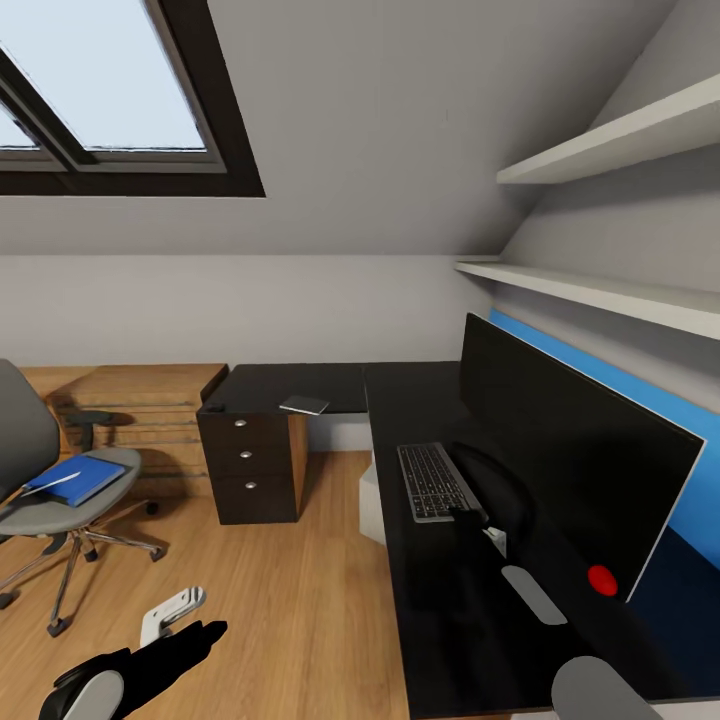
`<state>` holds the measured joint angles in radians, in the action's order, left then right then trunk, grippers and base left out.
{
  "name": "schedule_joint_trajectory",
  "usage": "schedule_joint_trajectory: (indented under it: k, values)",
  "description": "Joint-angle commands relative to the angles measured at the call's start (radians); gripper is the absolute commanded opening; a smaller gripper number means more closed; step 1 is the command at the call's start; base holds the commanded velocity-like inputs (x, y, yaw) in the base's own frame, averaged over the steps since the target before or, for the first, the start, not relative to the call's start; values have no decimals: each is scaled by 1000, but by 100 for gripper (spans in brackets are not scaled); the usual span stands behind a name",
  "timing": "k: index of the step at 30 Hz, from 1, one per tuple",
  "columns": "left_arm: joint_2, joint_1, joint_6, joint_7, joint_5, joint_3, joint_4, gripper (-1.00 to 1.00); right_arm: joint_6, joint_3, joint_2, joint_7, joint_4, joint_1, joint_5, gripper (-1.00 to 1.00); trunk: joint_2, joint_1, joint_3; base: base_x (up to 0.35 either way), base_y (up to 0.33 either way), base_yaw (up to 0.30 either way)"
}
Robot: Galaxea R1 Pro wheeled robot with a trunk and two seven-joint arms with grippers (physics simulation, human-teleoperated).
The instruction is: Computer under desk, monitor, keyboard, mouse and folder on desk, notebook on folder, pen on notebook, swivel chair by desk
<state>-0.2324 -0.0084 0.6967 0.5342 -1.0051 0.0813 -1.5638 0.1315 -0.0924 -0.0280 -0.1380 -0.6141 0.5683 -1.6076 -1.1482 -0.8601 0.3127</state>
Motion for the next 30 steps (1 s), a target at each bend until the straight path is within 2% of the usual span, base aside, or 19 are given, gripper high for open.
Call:
schedule_joint_trajectory:
  k: [1,13,30]
  values:
    - [-1,-1,0,10,-10,2,-1,100,-1,-5,-1,-3,1,1,-9,-100,-1,0,1,5,0,0]
    - [-1,-1,0,11,-9,3,0,100,0,-5,-2,-3,1,1,-8,-100,-1,0,1,87,0,0]
    - [-1,-1,0,12,-10,3,1,100,0,-6,-3,-3,1,1,-8,-100,-1,0,1,5,0,0]
